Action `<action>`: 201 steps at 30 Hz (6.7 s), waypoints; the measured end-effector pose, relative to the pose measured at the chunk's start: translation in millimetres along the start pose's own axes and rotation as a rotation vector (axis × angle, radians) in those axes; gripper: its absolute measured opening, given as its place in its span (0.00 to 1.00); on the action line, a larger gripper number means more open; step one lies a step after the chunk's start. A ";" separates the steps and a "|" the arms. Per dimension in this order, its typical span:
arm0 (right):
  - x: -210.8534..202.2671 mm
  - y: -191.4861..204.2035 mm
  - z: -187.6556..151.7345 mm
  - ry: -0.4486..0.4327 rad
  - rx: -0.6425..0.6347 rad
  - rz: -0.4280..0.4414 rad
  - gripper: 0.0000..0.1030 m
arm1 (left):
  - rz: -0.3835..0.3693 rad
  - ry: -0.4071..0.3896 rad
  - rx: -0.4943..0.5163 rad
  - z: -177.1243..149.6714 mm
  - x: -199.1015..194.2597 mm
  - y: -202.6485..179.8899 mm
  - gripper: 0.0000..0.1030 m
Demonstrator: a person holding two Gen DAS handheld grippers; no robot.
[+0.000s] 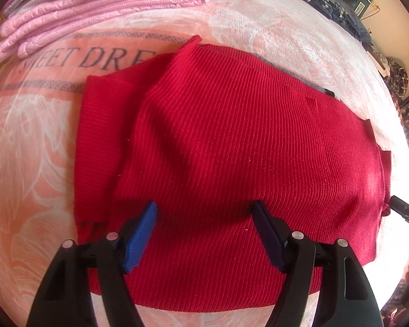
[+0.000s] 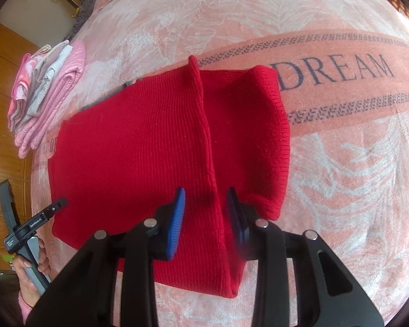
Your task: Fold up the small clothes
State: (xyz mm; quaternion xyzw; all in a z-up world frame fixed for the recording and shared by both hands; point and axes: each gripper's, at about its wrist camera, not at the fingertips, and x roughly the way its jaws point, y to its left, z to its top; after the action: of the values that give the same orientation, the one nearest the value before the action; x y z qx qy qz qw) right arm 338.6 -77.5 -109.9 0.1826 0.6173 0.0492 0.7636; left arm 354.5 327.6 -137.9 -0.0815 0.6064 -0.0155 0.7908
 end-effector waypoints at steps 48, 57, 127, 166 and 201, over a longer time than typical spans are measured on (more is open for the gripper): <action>22.1 -40.2 -4.4 0.001 0.173 0.094 0.16 | 0.010 0.024 -0.011 3.1 13.1 13.7 0.84; 9.6 -22.1 1.2 -0.021 0.153 0.086 0.15 | 0.000 0.026 -0.020 8.5 5.0 11.8 0.82; -4.4 87.3 -43.4 0.047 0.028 0.266 0.37 | -0.726 0.202 -0.211 7.8 39.7 -52.6 0.11; 16.0 97.9 -44.4 0.104 0.010 0.262 0.40 | -0.687 -0.194 -0.261 21.6 -78.9 118.5 0.06; 89.8 168.6 -93.0 0.301 -0.291 0.183 0.14 | -0.321 0.090 -0.157 -7.0 0.0 117.6 0.13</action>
State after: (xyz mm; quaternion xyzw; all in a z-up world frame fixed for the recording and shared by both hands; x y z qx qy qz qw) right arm 295.5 126.3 -151.5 0.1162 0.6916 0.2335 0.6736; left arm 339.1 442.7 -157.0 -0.2379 0.6198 -0.0977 0.7414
